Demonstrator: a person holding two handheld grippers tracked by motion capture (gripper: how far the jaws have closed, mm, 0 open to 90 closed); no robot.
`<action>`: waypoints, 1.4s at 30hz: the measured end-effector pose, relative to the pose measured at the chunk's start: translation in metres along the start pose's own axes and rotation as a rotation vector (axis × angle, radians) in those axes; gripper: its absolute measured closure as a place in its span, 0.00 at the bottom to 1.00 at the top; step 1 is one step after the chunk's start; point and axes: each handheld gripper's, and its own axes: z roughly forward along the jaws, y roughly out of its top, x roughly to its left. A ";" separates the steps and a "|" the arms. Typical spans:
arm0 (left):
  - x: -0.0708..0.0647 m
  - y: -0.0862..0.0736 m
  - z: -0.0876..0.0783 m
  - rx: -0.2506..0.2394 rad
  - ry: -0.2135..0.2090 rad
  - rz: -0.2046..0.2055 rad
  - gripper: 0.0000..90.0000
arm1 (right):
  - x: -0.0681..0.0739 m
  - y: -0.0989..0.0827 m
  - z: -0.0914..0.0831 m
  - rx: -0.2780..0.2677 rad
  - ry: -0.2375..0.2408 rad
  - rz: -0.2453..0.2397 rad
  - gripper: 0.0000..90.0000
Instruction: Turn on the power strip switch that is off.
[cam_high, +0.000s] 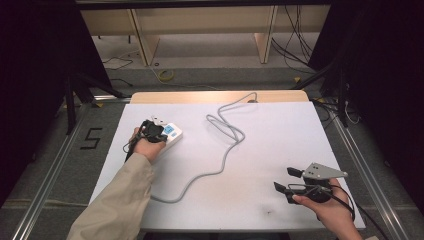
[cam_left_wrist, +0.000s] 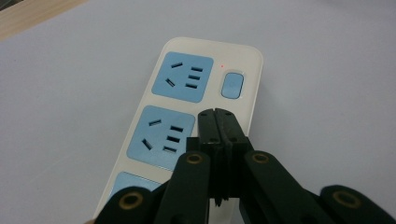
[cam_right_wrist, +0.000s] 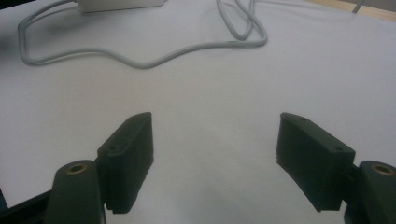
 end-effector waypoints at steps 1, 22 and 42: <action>0.000 0.000 0.000 0.001 0.003 0.004 1.00 | 0.000 0.000 0.000 0.000 0.000 0.000 0.31; -0.006 0.005 0.003 0.048 0.037 0.048 1.00 | 0.001 0.000 0.000 -0.004 0.001 0.000 0.31; -0.003 0.005 0.002 0.033 0.023 0.035 1.00 | 0.001 0.001 0.000 -0.001 0.000 -0.003 0.31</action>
